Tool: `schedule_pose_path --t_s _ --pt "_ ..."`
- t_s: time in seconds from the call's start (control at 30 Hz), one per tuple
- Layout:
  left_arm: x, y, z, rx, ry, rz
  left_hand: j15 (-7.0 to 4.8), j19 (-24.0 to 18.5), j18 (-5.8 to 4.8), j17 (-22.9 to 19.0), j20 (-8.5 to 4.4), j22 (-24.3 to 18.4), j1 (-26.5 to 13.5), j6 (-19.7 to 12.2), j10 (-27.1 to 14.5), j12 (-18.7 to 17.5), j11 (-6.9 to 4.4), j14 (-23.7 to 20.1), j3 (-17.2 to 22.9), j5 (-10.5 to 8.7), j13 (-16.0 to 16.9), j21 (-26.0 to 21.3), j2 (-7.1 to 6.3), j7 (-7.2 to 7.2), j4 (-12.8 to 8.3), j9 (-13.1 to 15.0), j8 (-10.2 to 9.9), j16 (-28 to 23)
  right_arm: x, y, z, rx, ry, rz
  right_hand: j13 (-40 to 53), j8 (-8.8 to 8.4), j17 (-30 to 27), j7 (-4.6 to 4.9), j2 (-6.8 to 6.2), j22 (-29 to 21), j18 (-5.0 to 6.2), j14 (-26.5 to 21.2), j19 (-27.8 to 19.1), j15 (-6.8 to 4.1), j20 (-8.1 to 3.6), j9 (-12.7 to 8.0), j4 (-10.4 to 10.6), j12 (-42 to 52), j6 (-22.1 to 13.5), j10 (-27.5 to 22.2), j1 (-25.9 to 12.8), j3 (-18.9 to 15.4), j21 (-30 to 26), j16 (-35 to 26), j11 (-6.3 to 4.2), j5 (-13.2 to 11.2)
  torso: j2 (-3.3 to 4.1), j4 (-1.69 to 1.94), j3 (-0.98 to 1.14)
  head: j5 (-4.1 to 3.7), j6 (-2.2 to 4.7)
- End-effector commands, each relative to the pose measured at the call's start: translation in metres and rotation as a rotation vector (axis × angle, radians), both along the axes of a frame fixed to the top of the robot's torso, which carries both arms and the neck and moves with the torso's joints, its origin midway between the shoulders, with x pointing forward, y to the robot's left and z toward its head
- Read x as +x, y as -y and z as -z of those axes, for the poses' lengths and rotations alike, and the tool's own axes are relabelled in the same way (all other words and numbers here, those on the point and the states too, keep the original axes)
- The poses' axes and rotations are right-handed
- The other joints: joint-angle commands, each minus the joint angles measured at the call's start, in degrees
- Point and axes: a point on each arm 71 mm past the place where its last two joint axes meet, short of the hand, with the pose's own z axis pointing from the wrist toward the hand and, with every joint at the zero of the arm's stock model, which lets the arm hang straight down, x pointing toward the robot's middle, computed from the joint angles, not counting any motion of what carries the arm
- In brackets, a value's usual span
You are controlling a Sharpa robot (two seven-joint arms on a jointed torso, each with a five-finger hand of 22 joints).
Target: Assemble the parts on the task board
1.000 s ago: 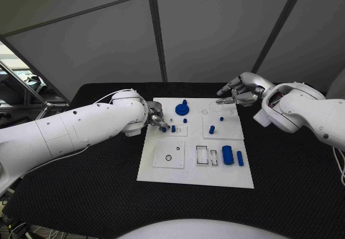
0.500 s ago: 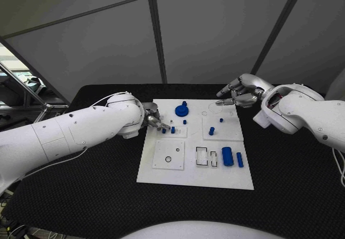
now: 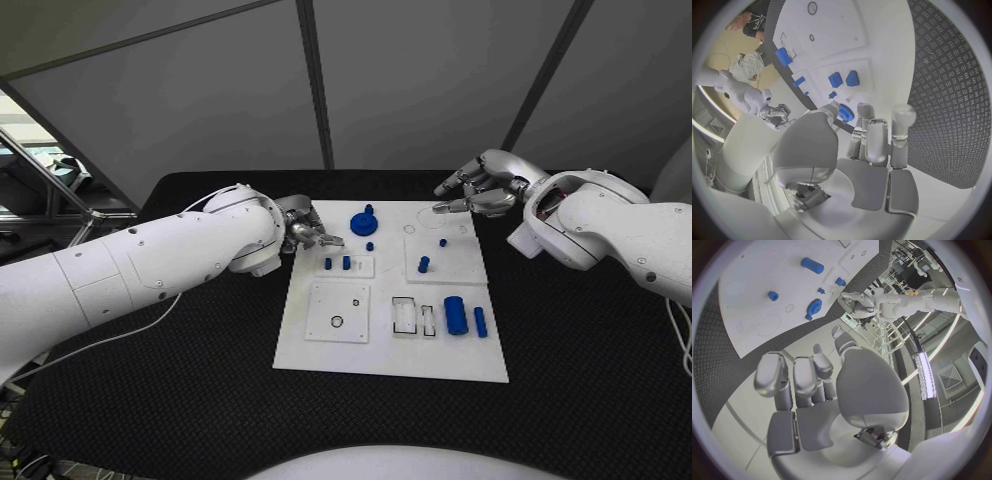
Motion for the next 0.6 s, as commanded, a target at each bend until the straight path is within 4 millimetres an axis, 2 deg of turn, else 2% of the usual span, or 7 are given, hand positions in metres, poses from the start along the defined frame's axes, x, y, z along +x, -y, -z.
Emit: schedule_pose_path --t_s 0.03,0.1,0.13,0.2,0.3,0.43,0.6 --pt "0.002 0.005 -0.008 -0.126 0.072 0.03 0.95 -8.55 2.17 -10.15 0.86 -8.93 1.93 -5.78 -5.86 -8.36 0.86 -8.24 -0.68 0.23 -3.3 -10.96 -1.07 1.04 -0.69 -4.1 -0.06 -15.71 0.0 0.0 -0.002 0.003 0.011 -0.001 -0.07 -0.26 -0.09 0.0 0.05 -0.04 1.01 0.47 0.24 0.05 0.09 -0.06 0.15 -0.35 -0.5 -0.17 -0.74 -0.13 -0.15 -0.38 0.19 0.24 0.01 0.04 0.03 -0.1 0.03" --pt "0.003 0.008 -0.011 -0.159 0.099 0.056 2.18 -11.7 2.0 -18.62 2.13 -12.23 3.47 -6.78 -8.23 -10.58 1.64 -15.47 -1.09 0.16 -5.61 -16.68 -0.52 1.73 0.1 -9.94 0.19 -27.25 0.0 0.001 -0.002 0.002 0.011 -0.001 -0.07 -0.26 -0.09 0.0 0.05 -0.04 1.01 0.47 0.24 0.05 0.09 -0.06 0.15 -0.35 -0.5 -0.17 -0.74 -0.13 -0.15 -0.38 0.19 0.24 0.05 -0.01 0.01 -0.17 0.19" --pt "0.003 0.009 -0.012 -0.172 0.114 0.066 2.33 -11.68 2.14 -20.41 2.25 -12.76 4.46 -6.91 -8.56 -10.94 1.87 -16.51 -1.43 0.11 -6.09 -17.43 -1.51 1.69 -0.84 -11.02 -0.22 -29.45 0.0 0.001 -0.002 0.002 0.011 0.0 -0.07 -0.26 -0.09 0.0 0.05 -0.04 1.01 0.47 0.24 0.05 0.09 -0.06 0.15 -0.35 -0.5 -0.17 -0.74 -0.13 -0.15 -0.38 0.19 0.24 0.06 -0.04 0.03 -0.19 0.2" --pt "0.004 0.013 -0.015 -0.194 0.159 0.09 3.05 -12.33 1.97 -22.26 3.29 -14.9 8.24 -5.67 -9.92 -12.98 2.68 -18.12 -0.45 -0.09 -8.79 -20.68 -0.86 2.2 -2.56 -14.54 -0.28 -31.85 0.0 0.001 -0.002 0.002 0.011 0.001 -0.07 -0.26 -0.09 0.0 0.05 -0.04 1.01 0.47 0.24 0.05 0.09 -0.06 0.15 -0.35 -0.5 -0.17 -0.74 -0.13 -0.15 -0.38 0.19 0.24 0.06 -0.07 0.02 -0.37 0.41" --pt "0.006 0.024 -0.021 -0.205 0.272 0.147 3.12 -11.76 2.51 -23.4 3.41 -16.15 14.09 -4.91 -9.7 -14.3 2.73 -18.26 1.47 0.08 -11.37 -22.37 -1.13 1.84 -6.0 -17.59 -0.29 -32.83 0.0 0.001 -0.002 0.003 0.012 0.0 -0.12 -0.26 -0.07 0.0 0.08 -0.08 1.01 0.48 0.23 0.05 0.09 -0.06 0.15 -0.39 -0.5 -0.19 -0.75 -0.11 -0.19 -0.38 0.18 0.25 0.08 -0.08 -0.03 -0.82 0.77" --pt "0.006 0.035 -0.025 -0.171 0.404 0.231 4.06 -11.72 2.48 -25.79 3.94 -17.61 19.51 -4.13 -8.86 -18.77 3.63 -19.7 4.25 -0.13 -19.59 -24.86 -2.24 1.67 -9.3 -24.54 -0.21 -35.33 0.0 -0.001 -0.002 0.004 0.012 -0.003 -0.19 -0.25 -0.15 0.0 0.08 -0.16 1.03 0.47 0.19 0.05 0.09 -0.06 0.13 -0.46 -0.5 -0.22 -0.73 -0.1 -0.25 -0.45 0.18 0.26 0.11 -0.14 -0.05 -1.12 1.09" --pt "0.006 0.049 -0.024 -0.098 0.475 0.322 3.4 -10.47 2.63 -27.07 3.72 -16.91 20.83 -1.32 -7.47 -21.58 3.58 -17.87 4.85 0.11 -27.28 -24.52 -2.7 1.51 -11.38 -30.42 -0.15 -35.22 0.0 -0.003 -0.002 0.005 0.011 -0.009 -0.19 -0.25 -0.15 0.0 0.08 -0.16 1.03 0.47 0.19 0.05 0.09 -0.06 0.13 -0.46 -0.5 -0.22 -0.73 -0.1 -0.25 -0.45 0.18 0.26 0.05 -0.12 0.04 -1.26 1.14"
